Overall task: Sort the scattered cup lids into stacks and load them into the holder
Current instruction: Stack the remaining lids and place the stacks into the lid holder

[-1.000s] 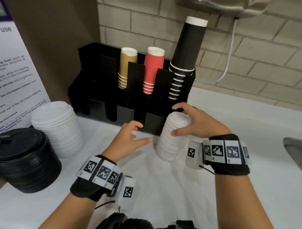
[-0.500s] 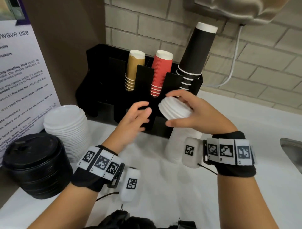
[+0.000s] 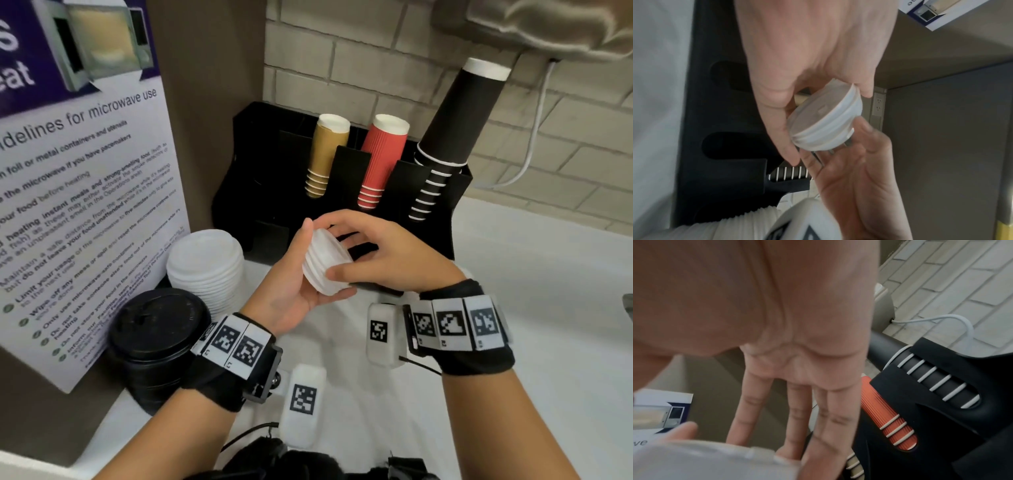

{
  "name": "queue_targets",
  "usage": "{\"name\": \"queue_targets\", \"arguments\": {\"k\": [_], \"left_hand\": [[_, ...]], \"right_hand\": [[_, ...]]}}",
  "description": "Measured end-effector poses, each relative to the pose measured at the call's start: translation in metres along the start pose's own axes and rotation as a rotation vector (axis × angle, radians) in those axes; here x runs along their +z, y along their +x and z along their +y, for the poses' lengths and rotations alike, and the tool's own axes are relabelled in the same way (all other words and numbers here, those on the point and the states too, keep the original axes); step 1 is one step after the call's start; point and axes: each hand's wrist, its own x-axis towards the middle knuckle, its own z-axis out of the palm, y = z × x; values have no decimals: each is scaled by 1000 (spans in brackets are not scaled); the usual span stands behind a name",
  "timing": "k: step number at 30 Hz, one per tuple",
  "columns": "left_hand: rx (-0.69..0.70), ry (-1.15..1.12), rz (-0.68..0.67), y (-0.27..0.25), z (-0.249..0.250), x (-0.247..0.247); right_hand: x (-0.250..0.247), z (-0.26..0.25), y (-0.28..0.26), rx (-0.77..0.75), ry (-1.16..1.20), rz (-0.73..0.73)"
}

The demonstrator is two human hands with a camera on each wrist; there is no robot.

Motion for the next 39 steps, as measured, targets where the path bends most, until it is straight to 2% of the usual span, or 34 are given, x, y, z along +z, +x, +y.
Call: {"name": "queue_targets", "arguments": {"k": [5, 15, 20, 23, 25, 27, 29, 33, 39], "left_hand": [[29, -14, 47, -4, 0, 1], [28, -78, 14, -8, 1, 13], [72, -65, 47, -9, 1, 10], [57, -42, 193, -9, -5, 5], [1, -43, 313, -9, -11, 2], [-65, -28, 375, -8, -17, -2], [-109, -4, 409, -7, -20, -6], [-133, 91, 414, -7, -22, -13], [-125, 166, 440, -9, -19, -13]], "right_hand": [[10, -6, 1, -1, -34, 14], [20, -15, -12, -33, -158, 125], [17, -20, -4, -67, -198, 109], [2, -20, 10, -82, -144, 170], [-8, -16, 30, -84, -149, 267], [-14, -9, 58, -36, -201, 315], [-13, -1, 88, 63, -332, 240], [7, 17, 127, 222, -709, -5], [41, 42, 157, 346, -991, -139]]}}
